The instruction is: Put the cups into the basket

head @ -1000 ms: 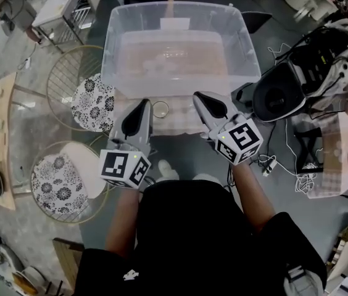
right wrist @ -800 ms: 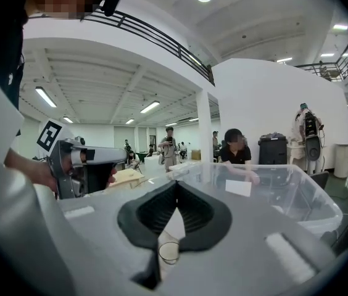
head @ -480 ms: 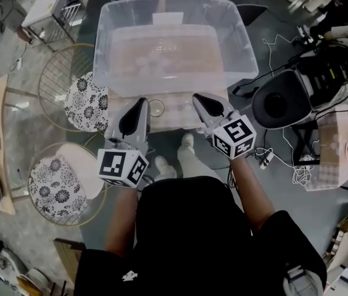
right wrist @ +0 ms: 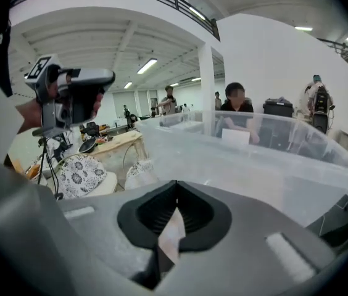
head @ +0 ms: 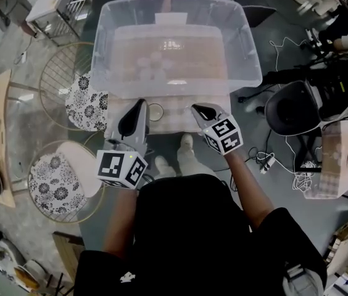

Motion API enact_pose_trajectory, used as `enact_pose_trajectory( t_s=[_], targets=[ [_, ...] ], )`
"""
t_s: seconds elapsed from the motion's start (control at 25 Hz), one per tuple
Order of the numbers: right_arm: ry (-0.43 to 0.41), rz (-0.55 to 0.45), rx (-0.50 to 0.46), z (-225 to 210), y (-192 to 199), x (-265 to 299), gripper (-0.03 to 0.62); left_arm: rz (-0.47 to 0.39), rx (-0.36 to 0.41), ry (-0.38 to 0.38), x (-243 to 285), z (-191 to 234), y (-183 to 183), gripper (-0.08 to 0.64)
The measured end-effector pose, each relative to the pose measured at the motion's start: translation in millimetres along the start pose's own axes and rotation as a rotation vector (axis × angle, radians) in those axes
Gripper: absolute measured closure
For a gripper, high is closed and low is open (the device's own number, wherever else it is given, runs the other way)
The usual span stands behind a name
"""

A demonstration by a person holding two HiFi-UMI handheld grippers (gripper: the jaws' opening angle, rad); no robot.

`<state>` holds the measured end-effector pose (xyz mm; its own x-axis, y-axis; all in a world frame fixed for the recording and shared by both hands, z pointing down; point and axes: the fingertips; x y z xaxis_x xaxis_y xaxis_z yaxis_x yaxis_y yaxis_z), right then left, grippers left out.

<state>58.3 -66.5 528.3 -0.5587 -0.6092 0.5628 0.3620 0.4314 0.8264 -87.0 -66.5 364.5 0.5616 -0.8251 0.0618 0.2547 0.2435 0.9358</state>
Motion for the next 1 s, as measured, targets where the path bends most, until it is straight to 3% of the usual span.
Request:
enact_pose_trajectory(
  t_s=[0.4, 0.68, 1.0],
  targets=[
    [-0.106, 0.260, -0.008, 0.4, 87.9, 54.2, 0.559, 0.034, 0.009, -0.050, 18.2, -0.5, 7.1, 0.552],
    [-0.184, 0.402, -0.100, 10.2, 123.1, 80.0, 0.490, 0.047, -0.010, -0.091, 17.0, 7.8, 12.7, 0.552],
    [-0.243, 0.533, -0.244, 13.5, 143.5, 101.1, 0.462, 0.058, -0.012, -0.103, 22.5, 9.8, 16.0, 0.552]
  ],
)
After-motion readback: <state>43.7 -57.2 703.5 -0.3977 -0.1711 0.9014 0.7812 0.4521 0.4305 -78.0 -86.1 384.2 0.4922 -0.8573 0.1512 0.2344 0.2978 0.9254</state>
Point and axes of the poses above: the fingertips, and each gripper's own axes: x forward along the fingers, z to its left, y out of its underside, and after that the axes turned 3 degrees about -x, right-handed
